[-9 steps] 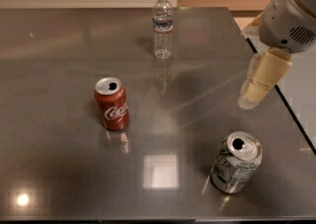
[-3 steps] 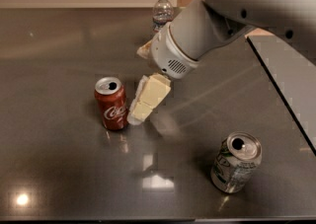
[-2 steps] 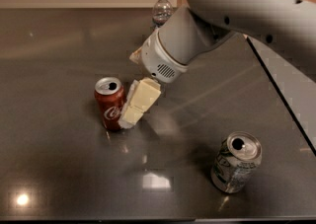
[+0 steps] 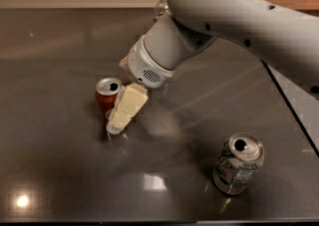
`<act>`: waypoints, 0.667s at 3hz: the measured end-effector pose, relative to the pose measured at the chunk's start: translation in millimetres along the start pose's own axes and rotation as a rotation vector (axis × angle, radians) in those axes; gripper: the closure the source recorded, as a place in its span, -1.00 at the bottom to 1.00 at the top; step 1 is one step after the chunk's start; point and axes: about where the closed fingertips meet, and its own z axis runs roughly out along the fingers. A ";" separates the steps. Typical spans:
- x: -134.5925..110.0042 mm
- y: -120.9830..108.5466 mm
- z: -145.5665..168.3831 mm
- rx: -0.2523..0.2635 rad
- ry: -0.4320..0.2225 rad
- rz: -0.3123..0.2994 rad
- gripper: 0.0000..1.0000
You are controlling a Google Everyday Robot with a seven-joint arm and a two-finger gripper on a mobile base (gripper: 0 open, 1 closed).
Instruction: Pick coke can
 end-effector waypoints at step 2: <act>-7.1 0.2 13.1 -0.018 0.002 0.019 -0.19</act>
Offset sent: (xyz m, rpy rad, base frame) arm 0.0047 0.0166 -0.0104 0.0009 0.0454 -0.0136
